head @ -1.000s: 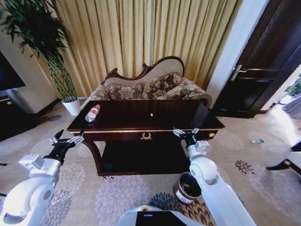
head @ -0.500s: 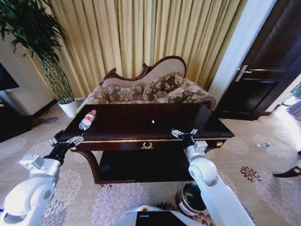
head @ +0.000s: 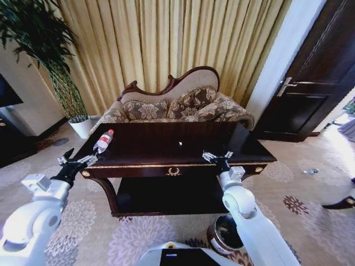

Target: Move to the front of the table and place the trash on the table into the trash bin.

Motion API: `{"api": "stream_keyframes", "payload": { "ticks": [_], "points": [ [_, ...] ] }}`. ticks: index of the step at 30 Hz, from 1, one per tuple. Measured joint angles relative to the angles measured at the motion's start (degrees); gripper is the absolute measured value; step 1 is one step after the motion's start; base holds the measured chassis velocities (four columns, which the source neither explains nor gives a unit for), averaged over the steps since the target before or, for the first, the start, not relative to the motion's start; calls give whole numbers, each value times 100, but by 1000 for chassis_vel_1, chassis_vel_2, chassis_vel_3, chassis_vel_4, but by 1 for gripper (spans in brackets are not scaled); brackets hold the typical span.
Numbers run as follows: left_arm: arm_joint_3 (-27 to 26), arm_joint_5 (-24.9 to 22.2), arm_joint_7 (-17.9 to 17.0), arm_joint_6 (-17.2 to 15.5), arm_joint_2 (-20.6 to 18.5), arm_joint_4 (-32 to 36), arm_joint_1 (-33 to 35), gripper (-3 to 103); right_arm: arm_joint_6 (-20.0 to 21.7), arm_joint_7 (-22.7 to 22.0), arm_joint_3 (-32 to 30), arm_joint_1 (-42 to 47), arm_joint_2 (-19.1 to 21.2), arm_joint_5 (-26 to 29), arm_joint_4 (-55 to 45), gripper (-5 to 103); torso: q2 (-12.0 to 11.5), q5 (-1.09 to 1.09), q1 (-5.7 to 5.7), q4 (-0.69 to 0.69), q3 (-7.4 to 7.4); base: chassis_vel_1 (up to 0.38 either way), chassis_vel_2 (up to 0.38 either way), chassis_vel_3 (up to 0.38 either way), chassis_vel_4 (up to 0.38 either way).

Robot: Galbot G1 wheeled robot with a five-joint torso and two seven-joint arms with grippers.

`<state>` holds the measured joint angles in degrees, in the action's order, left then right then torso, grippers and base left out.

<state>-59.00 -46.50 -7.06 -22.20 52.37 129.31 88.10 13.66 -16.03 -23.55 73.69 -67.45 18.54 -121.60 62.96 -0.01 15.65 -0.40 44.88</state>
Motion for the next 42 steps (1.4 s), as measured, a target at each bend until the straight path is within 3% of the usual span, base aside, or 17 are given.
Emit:
{"api": "stream_keyframes", "payload": {
  "ticks": [1,3,11,14,18,27,30,35,37,42],
  "points": [
    [0,0,0,0,0,0,0,100,0,0,0,0,0,0,0,100,0,0,0,0,0,0,0,0,0],
    [-34,-413,-241,-238,-371,-201,-291,100,-2,4,-31,28,33,4,6,100,0,1,-1,-1,0,0,0,0,0],
    [-9,-1258,-370,-693,-986,-927,-726,100,-14,14,-44,32,43,4,80,100,0,0,0,0,1,0,0,0,0],
    [-20,-1364,7,-1036,-1162,-1146,-918,100,-15,26,-14,16,38,1,135,100,0,0,0,0,0,0,0,0,0],
    [75,-1387,161,-1206,-1246,-1289,-1129,100,-15,27,23,-23,36,-3,171,100,0,1,0,0,0,0,0,0,0],
    [1049,-1264,169,-1389,-1619,-2206,-2461,100,-14,27,103,-124,71,-4,264,100,-1,0,0,-2,0,0,0,0,0],
    [1720,-1067,72,-1389,-1780,-2649,-3202,100,-10,18,125,-200,80,-1,313,100,0,2,1,-1,1,0,0,0,0],
    [2242,-995,-31,-1452,-1783,-2847,-3613,100,-6,3,126,-229,90,16,337,100,-1,0,1,0,1,0,0,0,0],
    [2692,-995,-263,-1632,-1707,-2975,-3934,100,-5,-3,102,-235,111,24,365,100,-1,1,0,0,1,0,0,0,0],
    [3063,-1005,-413,-1793,-1622,-3128,-4224,100,-5,-12,75,-250,128,37,401,100,-1,1,0,-2,1,0,0,0,0]
  ]
}}
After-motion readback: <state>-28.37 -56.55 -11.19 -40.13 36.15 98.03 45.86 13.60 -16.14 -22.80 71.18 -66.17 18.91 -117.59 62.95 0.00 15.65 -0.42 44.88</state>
